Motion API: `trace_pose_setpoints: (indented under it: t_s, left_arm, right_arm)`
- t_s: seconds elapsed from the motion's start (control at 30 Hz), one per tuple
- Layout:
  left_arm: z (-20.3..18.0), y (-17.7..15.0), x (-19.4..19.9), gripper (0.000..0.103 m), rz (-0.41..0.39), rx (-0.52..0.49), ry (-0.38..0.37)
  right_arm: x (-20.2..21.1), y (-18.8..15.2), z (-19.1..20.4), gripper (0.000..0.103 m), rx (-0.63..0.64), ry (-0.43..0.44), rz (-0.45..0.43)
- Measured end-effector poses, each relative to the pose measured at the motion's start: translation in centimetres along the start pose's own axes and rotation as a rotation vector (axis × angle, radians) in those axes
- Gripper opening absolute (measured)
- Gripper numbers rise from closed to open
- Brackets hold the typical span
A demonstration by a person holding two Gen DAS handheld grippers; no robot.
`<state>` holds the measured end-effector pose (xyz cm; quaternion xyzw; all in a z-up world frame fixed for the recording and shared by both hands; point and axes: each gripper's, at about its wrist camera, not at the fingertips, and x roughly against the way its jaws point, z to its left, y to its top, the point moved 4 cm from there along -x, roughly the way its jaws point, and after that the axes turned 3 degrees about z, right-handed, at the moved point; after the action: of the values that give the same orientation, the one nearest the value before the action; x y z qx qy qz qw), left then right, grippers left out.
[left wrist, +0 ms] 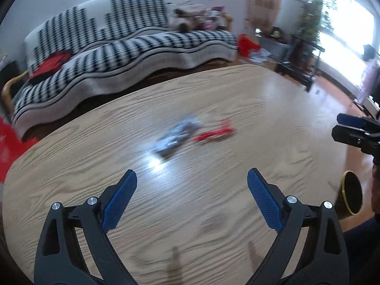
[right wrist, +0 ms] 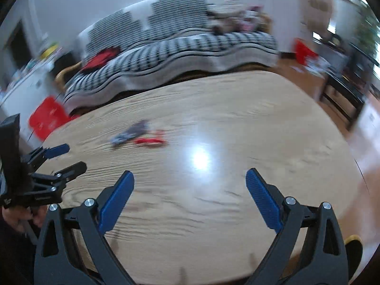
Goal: Collect trash
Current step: 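Move both tools back over the table toward the blister pack and red strip, then grasp the silver blister pack with the left tool while the right tool grasps the red strip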
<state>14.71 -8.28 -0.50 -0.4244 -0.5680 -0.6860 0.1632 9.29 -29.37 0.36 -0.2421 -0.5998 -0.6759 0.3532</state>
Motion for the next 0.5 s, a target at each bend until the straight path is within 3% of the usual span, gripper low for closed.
trace_pose_setpoints:
  t_s: [0.1,0.23,0.5]
  left_arm:
    - [3.8,-1.1,-0.1,0.091,0.008,0.048,0.044]
    - [5.9,-2.1,-0.2,0.091,0.027,0.09,0.055]
    - [3.8,0.0,-3.7,0.091,0.018,-0.017,0.042]
  right_arm:
    - [-2.4,1.0,3.8,0.092,0.088,0.035,0.014]
    - [-5.4,1.5,7.2,0.092,0.162,0.067,0.048]
    - [-8.8,1.7,7.4,0.092,0.25,0.107,0.099]
